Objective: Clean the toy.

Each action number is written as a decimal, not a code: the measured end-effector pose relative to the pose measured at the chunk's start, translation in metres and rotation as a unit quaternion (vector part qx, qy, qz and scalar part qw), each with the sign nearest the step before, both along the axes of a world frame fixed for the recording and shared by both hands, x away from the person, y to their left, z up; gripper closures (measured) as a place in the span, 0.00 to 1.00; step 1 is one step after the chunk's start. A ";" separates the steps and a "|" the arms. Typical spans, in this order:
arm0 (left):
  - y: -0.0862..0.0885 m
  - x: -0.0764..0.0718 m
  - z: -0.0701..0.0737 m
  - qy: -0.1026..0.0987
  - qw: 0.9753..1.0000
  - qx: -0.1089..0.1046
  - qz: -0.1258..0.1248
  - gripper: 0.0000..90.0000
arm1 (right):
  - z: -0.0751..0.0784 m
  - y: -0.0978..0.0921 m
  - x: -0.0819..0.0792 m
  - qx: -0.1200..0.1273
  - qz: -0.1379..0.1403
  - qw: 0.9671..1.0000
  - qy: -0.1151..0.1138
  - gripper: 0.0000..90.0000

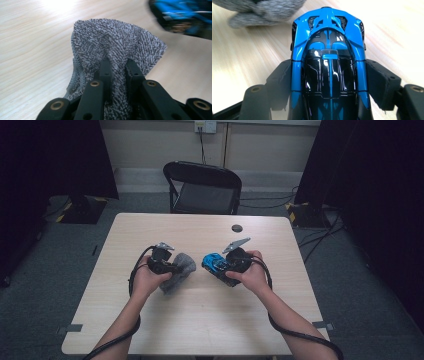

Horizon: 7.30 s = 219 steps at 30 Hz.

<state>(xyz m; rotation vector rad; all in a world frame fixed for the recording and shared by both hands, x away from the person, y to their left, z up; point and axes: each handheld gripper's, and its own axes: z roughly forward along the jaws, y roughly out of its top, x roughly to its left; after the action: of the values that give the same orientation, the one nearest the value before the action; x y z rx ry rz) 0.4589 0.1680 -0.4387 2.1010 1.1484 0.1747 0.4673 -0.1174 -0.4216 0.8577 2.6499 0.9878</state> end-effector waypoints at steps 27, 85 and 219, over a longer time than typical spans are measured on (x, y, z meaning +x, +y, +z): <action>-0.063 -0.012 -0.011 -0.006 0.996 -0.033 -0.086 0.87 | 0.003 0.030 0.009 0.000 0.004 1.000 0.011 0.31; -0.032 0.014 -0.031 -0.023 0.998 0.020 -0.055 0.70 | -0.003 0.011 0.000 0.013 -0.002 1.000 0.019 0.31; 0.002 0.007 -0.008 -0.089 0.996 -0.006 -0.008 0.90 | 0.006 0.008 0.005 0.029 -0.019 0.999 0.021 0.31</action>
<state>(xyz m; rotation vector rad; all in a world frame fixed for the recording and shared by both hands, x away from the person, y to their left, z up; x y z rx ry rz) 0.4660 0.1704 -0.4467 2.0381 1.0242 0.3406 0.4719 -0.1097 -0.4152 0.9475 2.6415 1.0544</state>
